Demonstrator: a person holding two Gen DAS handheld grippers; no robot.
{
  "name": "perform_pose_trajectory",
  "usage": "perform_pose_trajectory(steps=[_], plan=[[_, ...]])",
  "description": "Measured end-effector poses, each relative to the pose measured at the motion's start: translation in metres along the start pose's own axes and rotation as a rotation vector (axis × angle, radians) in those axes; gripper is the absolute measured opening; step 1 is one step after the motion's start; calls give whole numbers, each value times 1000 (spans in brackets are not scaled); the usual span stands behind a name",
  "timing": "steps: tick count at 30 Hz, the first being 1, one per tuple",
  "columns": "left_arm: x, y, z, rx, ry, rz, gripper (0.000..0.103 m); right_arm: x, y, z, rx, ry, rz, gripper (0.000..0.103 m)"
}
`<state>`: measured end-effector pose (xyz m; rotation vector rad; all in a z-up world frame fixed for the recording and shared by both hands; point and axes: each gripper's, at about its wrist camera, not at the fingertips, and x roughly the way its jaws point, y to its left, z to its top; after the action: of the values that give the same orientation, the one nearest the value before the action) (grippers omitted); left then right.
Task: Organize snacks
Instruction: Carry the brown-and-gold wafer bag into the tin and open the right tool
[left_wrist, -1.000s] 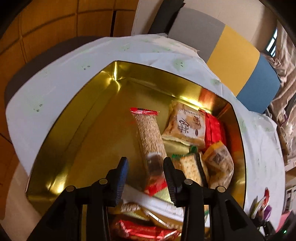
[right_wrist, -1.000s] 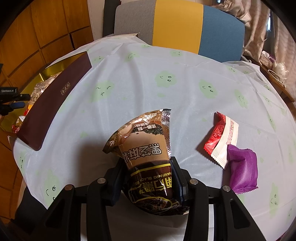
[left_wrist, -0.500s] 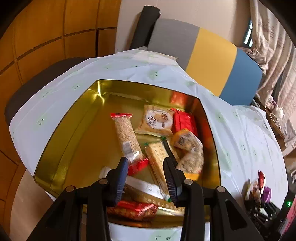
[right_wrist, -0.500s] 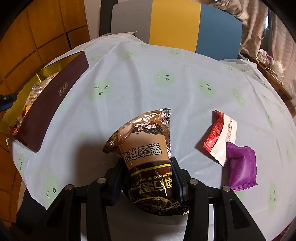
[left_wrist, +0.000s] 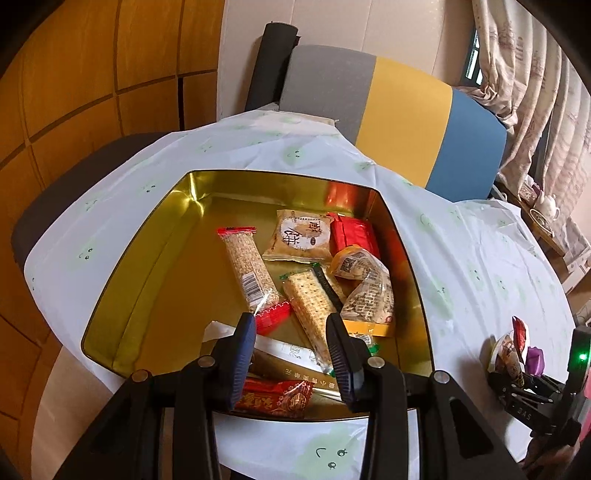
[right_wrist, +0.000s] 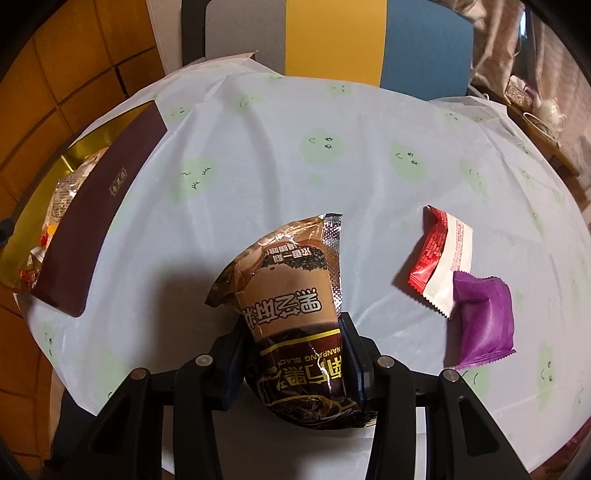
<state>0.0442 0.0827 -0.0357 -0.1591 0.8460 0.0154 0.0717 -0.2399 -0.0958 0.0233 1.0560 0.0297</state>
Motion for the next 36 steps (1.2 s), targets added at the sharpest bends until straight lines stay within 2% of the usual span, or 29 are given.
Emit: perform_pose_trajectory(steps=[9,22,28,36], plan=[[-12,-4,-10,46,-25,5,40,-1,6,2,23,12,31,45],[-31,15,-16,28,-69,56,40,0,13,2,41,-20,90,45],[-33,16,-24,47,-63,51,40,-3,17,-4,-3,-57,71,45],[-26,12,-23,62,-56,35,40,-3,18,-1,6,-52,56,45]])
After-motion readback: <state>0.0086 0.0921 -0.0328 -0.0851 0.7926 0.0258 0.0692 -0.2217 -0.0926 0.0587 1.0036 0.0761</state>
